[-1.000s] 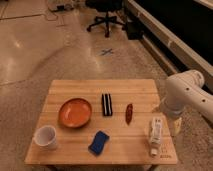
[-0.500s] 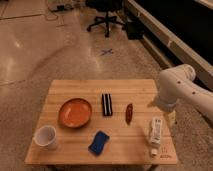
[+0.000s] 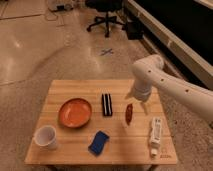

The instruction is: Move the arm in a circular motion

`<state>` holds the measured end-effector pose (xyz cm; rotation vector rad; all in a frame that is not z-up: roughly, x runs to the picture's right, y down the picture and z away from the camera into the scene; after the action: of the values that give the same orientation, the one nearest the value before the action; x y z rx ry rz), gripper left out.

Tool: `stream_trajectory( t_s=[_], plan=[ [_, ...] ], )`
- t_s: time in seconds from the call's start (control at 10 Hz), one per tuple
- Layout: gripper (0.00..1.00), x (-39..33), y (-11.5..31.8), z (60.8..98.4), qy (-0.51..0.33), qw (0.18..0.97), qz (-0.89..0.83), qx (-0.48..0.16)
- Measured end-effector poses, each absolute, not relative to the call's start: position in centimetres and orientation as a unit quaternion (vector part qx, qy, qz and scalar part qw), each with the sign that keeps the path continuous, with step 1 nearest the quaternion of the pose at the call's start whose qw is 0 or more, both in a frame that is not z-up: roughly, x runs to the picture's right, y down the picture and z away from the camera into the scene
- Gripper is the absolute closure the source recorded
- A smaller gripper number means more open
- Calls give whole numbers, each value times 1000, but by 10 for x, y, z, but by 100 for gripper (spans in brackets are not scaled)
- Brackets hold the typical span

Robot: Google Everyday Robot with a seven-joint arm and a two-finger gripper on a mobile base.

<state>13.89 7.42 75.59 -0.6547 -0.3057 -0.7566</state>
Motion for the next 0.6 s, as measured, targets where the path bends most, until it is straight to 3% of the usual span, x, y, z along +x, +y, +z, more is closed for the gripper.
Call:
stream_trajectory(
  t_s=[0.3, 0.6],
  plan=[
    [20, 58, 68, 753, -185, 833, -428, -296],
    [20, -16, 94, 711, -234, 779, -517, -266]
  ],
)
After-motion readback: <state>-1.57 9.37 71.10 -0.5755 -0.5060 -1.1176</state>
